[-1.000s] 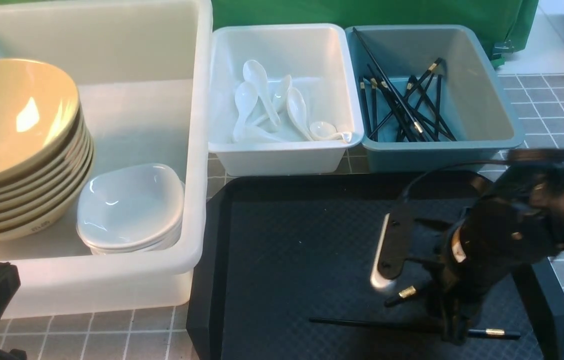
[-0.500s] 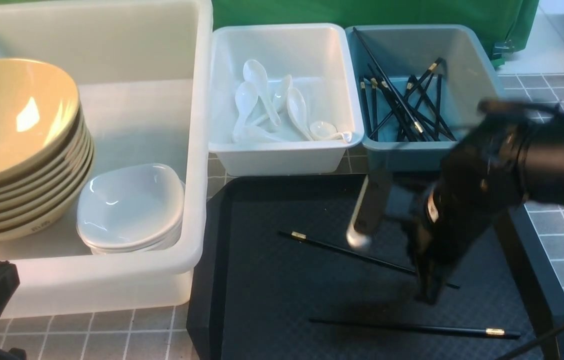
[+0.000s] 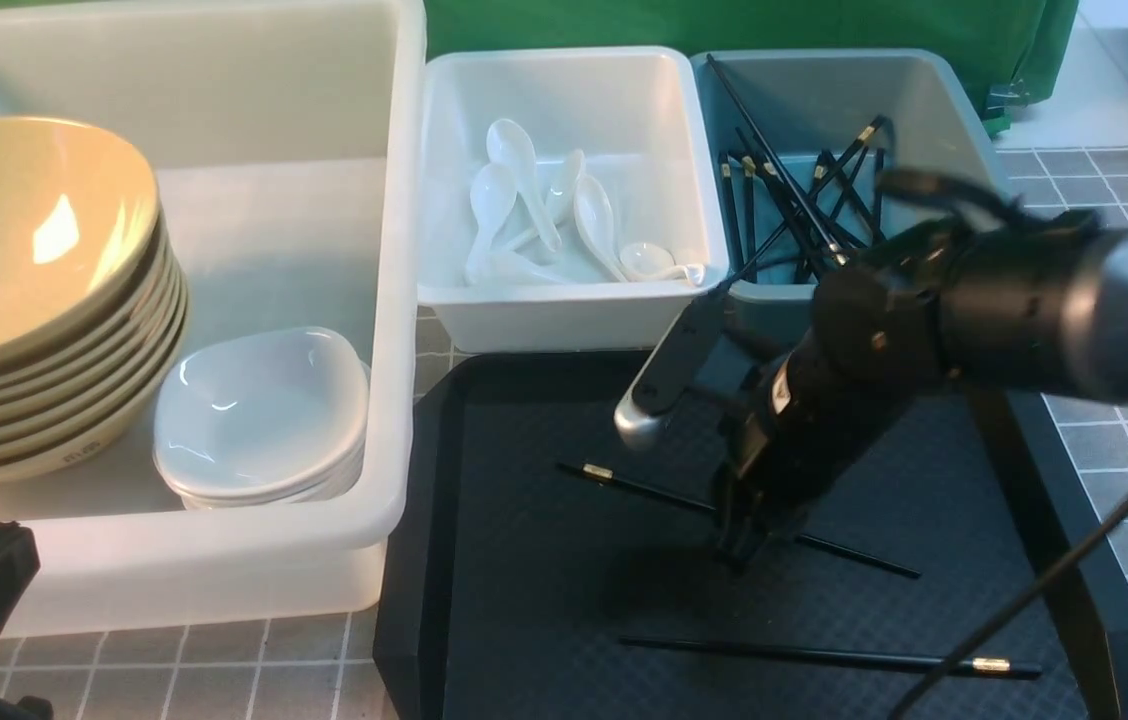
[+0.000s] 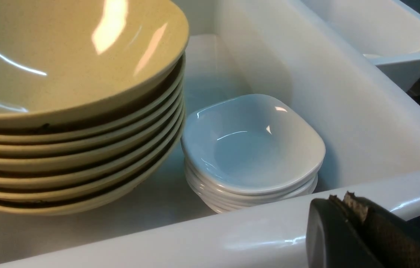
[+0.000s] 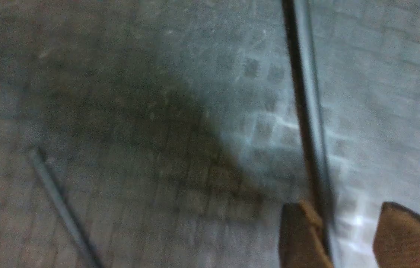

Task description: On grey table put chopsticks spoon bowls plates into blue grey white boxes.

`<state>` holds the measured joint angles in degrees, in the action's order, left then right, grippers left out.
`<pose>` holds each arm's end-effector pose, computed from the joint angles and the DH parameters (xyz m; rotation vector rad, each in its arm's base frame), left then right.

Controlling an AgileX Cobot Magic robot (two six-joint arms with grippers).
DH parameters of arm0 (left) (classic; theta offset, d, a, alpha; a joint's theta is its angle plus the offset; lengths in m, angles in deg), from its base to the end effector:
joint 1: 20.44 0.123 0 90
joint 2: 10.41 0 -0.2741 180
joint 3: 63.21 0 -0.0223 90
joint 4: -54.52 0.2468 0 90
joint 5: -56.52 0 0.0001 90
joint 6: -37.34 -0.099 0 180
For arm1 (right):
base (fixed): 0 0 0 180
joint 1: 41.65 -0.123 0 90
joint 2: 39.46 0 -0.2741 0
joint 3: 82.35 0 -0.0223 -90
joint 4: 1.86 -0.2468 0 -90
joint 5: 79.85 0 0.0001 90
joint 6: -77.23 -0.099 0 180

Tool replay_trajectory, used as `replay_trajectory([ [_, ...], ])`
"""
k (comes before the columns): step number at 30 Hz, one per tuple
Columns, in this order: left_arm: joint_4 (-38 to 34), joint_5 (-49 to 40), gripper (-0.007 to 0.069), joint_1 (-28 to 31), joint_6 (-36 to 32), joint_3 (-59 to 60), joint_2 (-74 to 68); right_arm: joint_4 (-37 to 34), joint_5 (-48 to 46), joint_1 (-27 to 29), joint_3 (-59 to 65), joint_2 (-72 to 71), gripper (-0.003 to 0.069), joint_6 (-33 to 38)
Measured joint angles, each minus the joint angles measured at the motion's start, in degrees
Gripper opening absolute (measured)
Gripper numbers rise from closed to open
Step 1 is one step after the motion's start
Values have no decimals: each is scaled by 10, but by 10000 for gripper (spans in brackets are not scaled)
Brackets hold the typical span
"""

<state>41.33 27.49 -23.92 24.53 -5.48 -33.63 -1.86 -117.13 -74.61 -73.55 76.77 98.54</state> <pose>0.0803 -0.0159 0.2592 0.1533 1.9021 -0.1324 0.3071 0.1991 0.1511 -1.2926 2.5222 0.0448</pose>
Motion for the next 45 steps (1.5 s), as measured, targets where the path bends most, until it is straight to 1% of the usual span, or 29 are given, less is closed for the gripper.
replay_trajectory([
  [2,0,0,-11,0,0,0,0,-4,3,0,-3,9,326,-5],
  [4,0,0,-11,0,0,0,0,-9,-1,0,-7,14,268,-5],
  [7,0,0,-11,0,0,0,0,-18,-12,-2,-8,11,117,9],
  [9,0,0,-11,0,0,0,0,-15,-16,-7,-7,5,65,25],
  [12,0,0,-11,0,0,0,0,-6,-32,-15,-1,-20,57,59],
  [14,0,0,-11,0,0,0,0,-4,-34,-22,0,-63,57,90],
  [16,0,0,-11,0,0,0,0,-4,-25,-23,0,-92,57,100],
  [18,3,1,-11,0,-1,0,0,4,25,-14,0,-151,55,107],
  [20,4,1,-11,0,-1,0,0,6,57,-4,0,-168,55,108],
  [21,7,1,-11,0,-1,0,0,9,115,15,0,-186,55,106],
  [23,8,2,-11,0,-1,0,0,10,213,48,0,-190,55,75],
  [25,9,5,-11,0,-1,0,0,11,334,87,0,-177,58,8],
  [26,9,5,-11,0,-1,0,0,12,376,105,-1,-167,64,-26],
  [27,9,5,-11,0,-1,0,0,12,410,123,-6,-154,78,-72],
  [28,9,5,-11,0,-1,0,0,12,417,147,-25,-129,119,-143],
  [29,9,5,-11,0,-1,0,0,12,411,149,-31,-126,125,-159],
  [30,9,5,-11,0,-1,0,0,12,381,164,-51,-106,181,-196],
  [31,9,5,-11,0,-1,0,0,12,353,170,-65,-96,216,-213],
  [32,9,5,-11,0,-2,0,0,13,295,176,-92,-82,276,-227],
  [34,9,5,-11,0,-2,0,0,13,211,179,-116,-73,341,-226],
  [35,9,5,-11,0,-2,0,0,13,201,179,-119,-73,347,-224],
  [36,9,5,-11,0,-2,0,0,13,149,179,-134,-72,369,-210],
  [37,9,5,-11,0,-2,0,0,13,53,175,-159,-74,386,-172],
  [39,9,5,-11,0,-2,0,0,11,-53,165,-177,-81,386,-122],
  [40,10,5,-11,0,-2,0,0,4,-142,153,-182,-87,380,-76],
  [41,10,5,-11,0,-2,0,0,0,-186,146,-181,-90,374,-62],
  [42,10,5,-11,0,-2,0,0,-9,-220,134,-175,-92,368,-48],
  [43,10,5,-11,0,-2,0,0,-11,-233,132,-170,-92,364,-44],
  [45,12,5,-11,0,-2,0,0,-28,-273,90,-117,-94,344,-27],
])
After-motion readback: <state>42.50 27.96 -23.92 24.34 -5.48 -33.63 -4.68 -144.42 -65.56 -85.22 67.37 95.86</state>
